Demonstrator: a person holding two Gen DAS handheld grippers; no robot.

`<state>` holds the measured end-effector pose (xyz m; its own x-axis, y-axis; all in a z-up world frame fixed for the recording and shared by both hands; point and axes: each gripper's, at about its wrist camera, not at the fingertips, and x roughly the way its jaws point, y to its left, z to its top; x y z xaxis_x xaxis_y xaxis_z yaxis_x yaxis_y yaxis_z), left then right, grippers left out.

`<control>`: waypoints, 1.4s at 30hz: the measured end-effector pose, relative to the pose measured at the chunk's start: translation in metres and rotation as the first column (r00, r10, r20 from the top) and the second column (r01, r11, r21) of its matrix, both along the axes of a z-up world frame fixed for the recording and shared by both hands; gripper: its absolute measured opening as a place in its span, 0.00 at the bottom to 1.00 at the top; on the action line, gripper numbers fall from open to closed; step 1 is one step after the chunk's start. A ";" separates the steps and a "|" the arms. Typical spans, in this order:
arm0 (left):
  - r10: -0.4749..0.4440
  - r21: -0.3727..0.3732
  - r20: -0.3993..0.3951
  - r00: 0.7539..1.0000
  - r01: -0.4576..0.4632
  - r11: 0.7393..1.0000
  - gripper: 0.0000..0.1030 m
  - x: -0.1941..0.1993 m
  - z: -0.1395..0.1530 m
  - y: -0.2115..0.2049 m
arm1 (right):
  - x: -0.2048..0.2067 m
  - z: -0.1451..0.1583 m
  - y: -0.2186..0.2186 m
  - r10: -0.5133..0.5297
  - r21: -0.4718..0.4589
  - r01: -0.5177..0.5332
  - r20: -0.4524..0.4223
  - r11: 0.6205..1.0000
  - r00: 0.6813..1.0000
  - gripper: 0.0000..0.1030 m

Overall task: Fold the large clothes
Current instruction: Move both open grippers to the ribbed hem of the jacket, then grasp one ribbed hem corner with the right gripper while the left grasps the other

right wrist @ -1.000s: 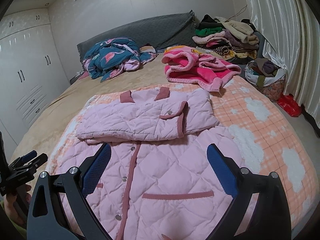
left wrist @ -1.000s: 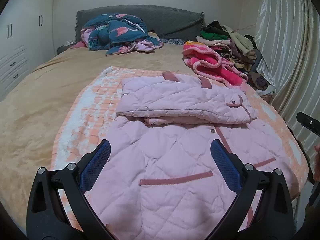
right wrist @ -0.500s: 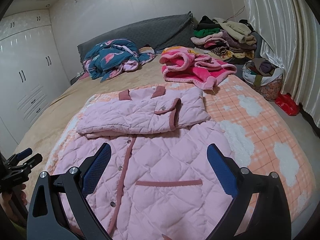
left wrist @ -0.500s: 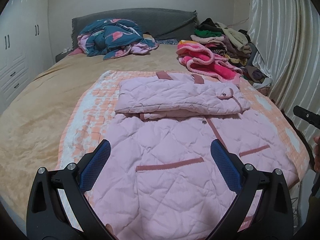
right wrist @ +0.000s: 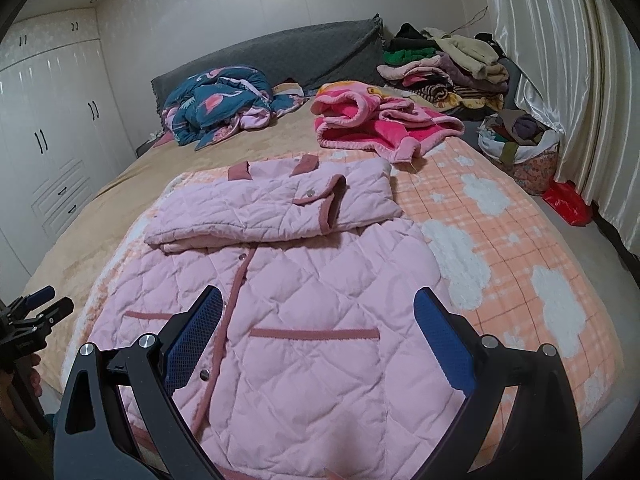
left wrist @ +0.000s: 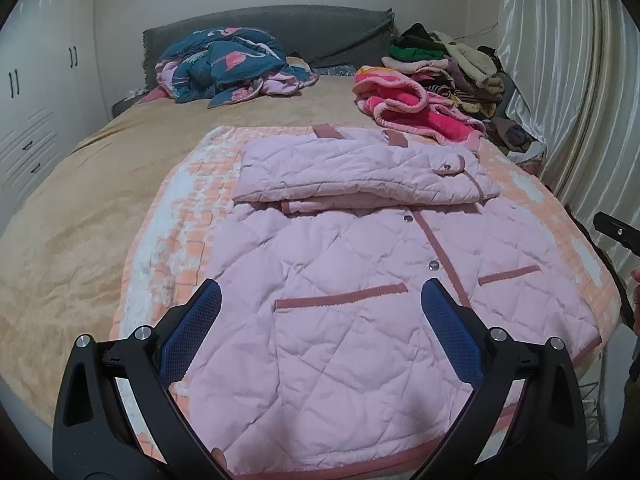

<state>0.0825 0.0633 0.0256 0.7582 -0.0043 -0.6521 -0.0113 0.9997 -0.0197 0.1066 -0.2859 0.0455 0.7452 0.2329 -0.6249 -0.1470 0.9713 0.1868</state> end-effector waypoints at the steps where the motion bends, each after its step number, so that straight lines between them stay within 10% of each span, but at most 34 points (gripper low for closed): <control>1: 0.002 0.005 -0.004 1.000 -0.002 1.000 0.91 -0.001 -0.001 0.000 | -0.001 0.000 0.000 0.001 -0.004 -0.001 -0.003 1.000 1.000 0.93; 24: 0.078 0.030 -0.136 0.988 -0.075 0.997 0.91 -0.014 -0.047 0.030 | -0.018 -0.069 -0.038 -0.040 -0.071 0.028 -0.177 0.997 0.983 0.93; 42: 0.121 -0.121 -0.342 0.932 -0.171 0.978 0.91 -0.024 -0.100 0.091 | -0.030 -0.109 -0.073 -0.066 -0.074 0.048 -0.276 0.996 0.959 0.93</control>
